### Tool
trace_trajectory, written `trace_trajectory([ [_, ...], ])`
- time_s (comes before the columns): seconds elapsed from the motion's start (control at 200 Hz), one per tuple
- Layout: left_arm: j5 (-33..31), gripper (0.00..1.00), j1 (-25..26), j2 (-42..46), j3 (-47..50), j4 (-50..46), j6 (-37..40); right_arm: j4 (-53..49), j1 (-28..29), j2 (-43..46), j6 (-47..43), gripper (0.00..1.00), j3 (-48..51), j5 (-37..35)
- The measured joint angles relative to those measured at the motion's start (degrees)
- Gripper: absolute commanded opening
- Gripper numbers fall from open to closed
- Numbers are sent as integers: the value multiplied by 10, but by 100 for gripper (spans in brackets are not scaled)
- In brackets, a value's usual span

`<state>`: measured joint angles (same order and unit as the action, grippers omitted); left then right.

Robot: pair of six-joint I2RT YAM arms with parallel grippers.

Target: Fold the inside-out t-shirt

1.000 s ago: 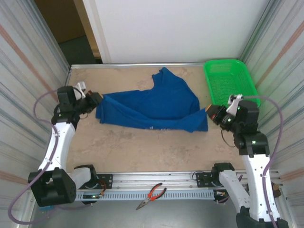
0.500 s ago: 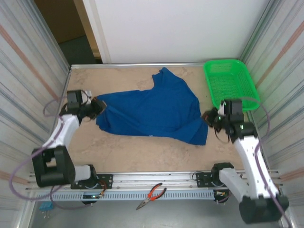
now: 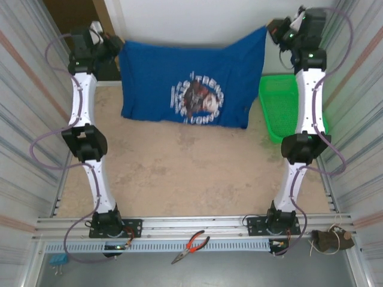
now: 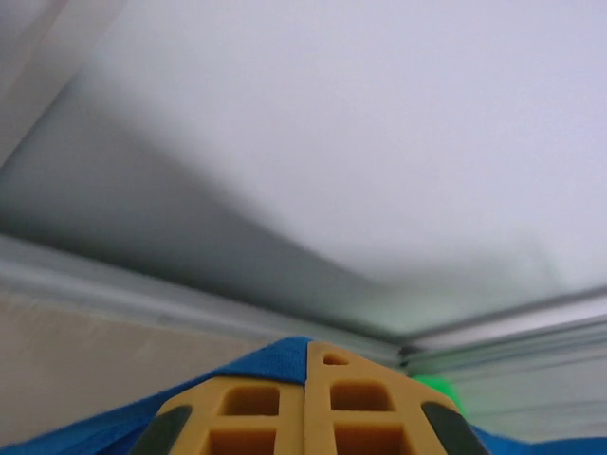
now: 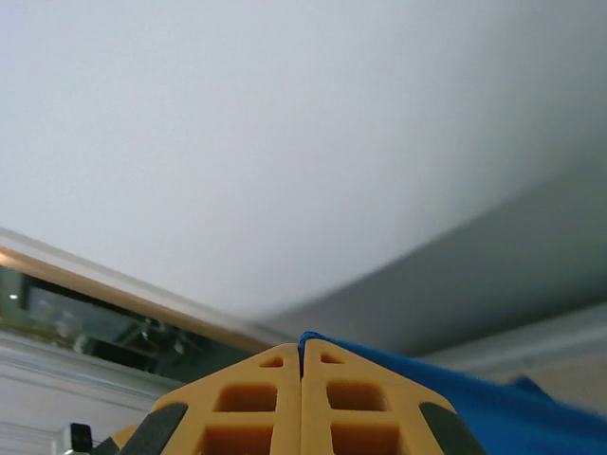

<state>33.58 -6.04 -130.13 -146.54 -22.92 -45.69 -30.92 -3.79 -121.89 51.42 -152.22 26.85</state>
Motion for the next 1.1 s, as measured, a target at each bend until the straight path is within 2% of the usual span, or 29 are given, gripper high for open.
trace_trajectory([
  [0.075,7,0,0,4,-25,14,-33,8,-12,24,14,0,-8,11],
  [0.17,17,0,0,44,21,49,-53,31,-20,107,15,0,83,15],
  [0.356,33,0,0,186,264,109,-50,83,-10,318,-18,0,377,15],
  [0.586,46,0,0,336,627,174,-14,108,16,540,-49,0,776,-17],
  [0.716,39,0,0,412,830,182,10,59,68,649,-61,0,951,-60],
  [0.862,16,0,0,511,998,171,30,9,128,759,-60,0,1077,-96],
  [0.982,2,0,0,579,1082,168,38,-11,185,804,-34,0,1163,-139],
  [1.097,-13,2,0,596,1120,163,55,-36,234,817,-5,0,1220,-174],
])
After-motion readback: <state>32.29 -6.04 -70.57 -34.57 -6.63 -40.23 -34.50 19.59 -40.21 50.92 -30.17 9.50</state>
